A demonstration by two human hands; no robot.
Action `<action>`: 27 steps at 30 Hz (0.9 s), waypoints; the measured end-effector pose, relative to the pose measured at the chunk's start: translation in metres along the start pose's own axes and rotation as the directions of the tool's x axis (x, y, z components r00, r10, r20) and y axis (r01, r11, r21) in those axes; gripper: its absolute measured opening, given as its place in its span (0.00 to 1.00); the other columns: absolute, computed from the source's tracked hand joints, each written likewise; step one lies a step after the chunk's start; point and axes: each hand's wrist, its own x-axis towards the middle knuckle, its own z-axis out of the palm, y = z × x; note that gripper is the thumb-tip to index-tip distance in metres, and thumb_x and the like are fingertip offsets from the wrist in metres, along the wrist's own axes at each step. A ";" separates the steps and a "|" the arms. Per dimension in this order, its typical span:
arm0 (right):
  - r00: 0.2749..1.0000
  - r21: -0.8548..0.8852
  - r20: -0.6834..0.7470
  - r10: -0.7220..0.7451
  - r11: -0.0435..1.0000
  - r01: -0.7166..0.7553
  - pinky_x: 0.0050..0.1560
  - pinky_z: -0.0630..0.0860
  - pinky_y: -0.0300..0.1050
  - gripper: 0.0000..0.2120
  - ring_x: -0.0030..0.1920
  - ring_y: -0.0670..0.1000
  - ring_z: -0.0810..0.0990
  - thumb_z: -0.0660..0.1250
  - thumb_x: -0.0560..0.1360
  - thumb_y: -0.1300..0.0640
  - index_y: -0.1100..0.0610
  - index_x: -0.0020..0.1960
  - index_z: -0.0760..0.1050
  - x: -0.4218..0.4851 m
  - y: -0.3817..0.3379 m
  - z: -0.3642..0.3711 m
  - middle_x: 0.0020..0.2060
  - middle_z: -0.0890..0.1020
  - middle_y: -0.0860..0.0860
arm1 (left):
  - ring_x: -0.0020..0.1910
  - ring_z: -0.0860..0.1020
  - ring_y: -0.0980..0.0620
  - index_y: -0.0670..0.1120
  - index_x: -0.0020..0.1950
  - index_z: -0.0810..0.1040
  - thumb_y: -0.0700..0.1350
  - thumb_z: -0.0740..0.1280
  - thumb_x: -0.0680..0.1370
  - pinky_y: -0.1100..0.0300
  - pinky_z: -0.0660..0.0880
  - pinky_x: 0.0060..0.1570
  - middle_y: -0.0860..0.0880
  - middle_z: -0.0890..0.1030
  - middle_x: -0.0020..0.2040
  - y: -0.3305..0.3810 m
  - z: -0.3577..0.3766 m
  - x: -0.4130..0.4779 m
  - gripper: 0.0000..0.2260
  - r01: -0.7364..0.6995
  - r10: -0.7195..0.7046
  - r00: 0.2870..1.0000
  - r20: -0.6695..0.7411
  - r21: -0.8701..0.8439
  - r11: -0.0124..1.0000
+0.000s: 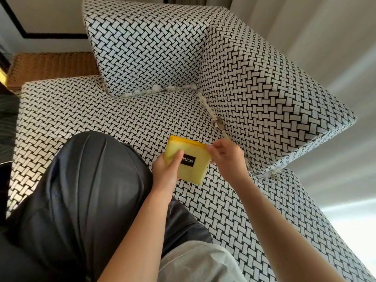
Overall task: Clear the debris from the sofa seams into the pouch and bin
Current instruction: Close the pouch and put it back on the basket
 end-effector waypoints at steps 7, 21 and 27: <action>0.991 -0.134 0.108 0.073 0.989 -0.058 0.26 0.64 0.34 0.12 0.25 0.44 0.65 0.59 0.78 0.59 0.56 0.36 0.69 0.008 0.008 0.005 0.27 0.71 0.47 | 0.38 0.74 0.55 0.48 0.43 0.73 0.48 0.69 0.75 0.64 0.70 0.35 0.51 0.75 0.39 -0.003 0.001 0.002 0.07 -0.133 0.140 0.990 -0.006 0.278 0.951; 0.998 0.294 0.019 0.058 0.954 -0.061 0.31 0.70 0.34 0.06 0.30 0.40 0.72 0.65 0.76 0.60 0.56 0.42 0.79 -0.016 0.011 0.037 0.29 0.76 0.43 | 0.41 0.75 0.51 0.43 0.45 0.74 0.43 0.70 0.74 0.52 0.74 0.45 0.50 0.77 0.42 0.011 -0.001 -0.004 0.06 -0.543 0.612 0.783 0.111 0.603 0.584; 0.994 0.377 0.105 -0.043 0.926 0.000 0.41 0.81 0.44 0.12 0.38 0.49 0.81 0.65 0.75 0.63 0.45 0.46 0.78 -0.024 0.010 0.035 0.38 0.81 0.48 | 0.47 0.73 0.54 0.49 0.46 0.76 0.56 0.62 0.76 0.55 0.60 0.54 0.55 0.78 0.44 0.019 0.004 -0.004 0.11 -0.572 0.549 0.743 0.383 0.790 0.222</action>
